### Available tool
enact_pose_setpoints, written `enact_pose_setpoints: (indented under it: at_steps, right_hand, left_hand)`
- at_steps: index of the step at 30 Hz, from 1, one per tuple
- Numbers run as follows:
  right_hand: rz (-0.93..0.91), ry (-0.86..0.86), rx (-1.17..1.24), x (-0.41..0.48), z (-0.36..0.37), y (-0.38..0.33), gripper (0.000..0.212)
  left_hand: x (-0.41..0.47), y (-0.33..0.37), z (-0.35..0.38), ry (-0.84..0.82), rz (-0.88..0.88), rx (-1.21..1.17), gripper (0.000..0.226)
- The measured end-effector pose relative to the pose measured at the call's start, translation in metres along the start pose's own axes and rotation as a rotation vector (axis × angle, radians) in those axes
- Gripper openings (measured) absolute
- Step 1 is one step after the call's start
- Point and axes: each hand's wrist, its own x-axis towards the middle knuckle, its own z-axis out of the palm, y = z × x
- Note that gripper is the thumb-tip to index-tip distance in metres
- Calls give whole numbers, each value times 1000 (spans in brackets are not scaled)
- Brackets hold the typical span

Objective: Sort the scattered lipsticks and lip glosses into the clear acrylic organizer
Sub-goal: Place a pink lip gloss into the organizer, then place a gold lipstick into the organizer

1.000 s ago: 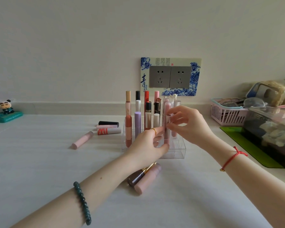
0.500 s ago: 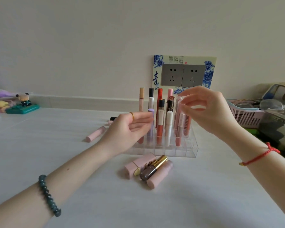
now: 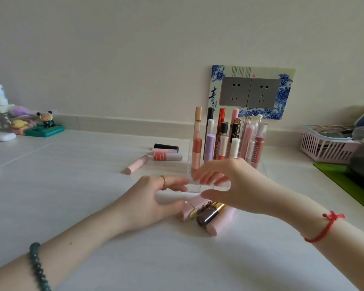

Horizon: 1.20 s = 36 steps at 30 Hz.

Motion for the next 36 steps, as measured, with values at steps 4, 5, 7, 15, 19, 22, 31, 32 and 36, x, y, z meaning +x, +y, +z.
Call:
enact_pose_setpoints:
  at_steps: [4,5,7,15,19,22,31,32,36]
  right_hand:
    - [29,-123,-21,-2,-4,9,25]
    - [38,-136,-24,-2,-5,11,24]
    - [52,-159,-47,-2,-8,14,23]
    - [125,-180,-152,-3,-12,21,19]
    - [159,-181,-152,-3,-8,23,20]
    - [170,-177,-119,-3,-7,23,20]
    - [151,-22,-38,-7,-20,17,20]
    - [147,11,-27,-7,-23,16,20]
    - [114,178,35,-7,-36,9,22]
  left_hand:
    - [-2,1,6,-82,-2,57,50]
    - [-2,1,7,-91,1,72,54]
    - [-1,2,11,-118,7,113,65]
    - [3,3,22,-130,34,172,73]
    - [4,2,24,-129,35,163,72]
    - [5,2,24,-130,47,162,74]
    - [5,18,18,-54,61,72,65]
    - [5,21,17,-44,64,38,59]
    - [6,32,15,21,84,-194,40]
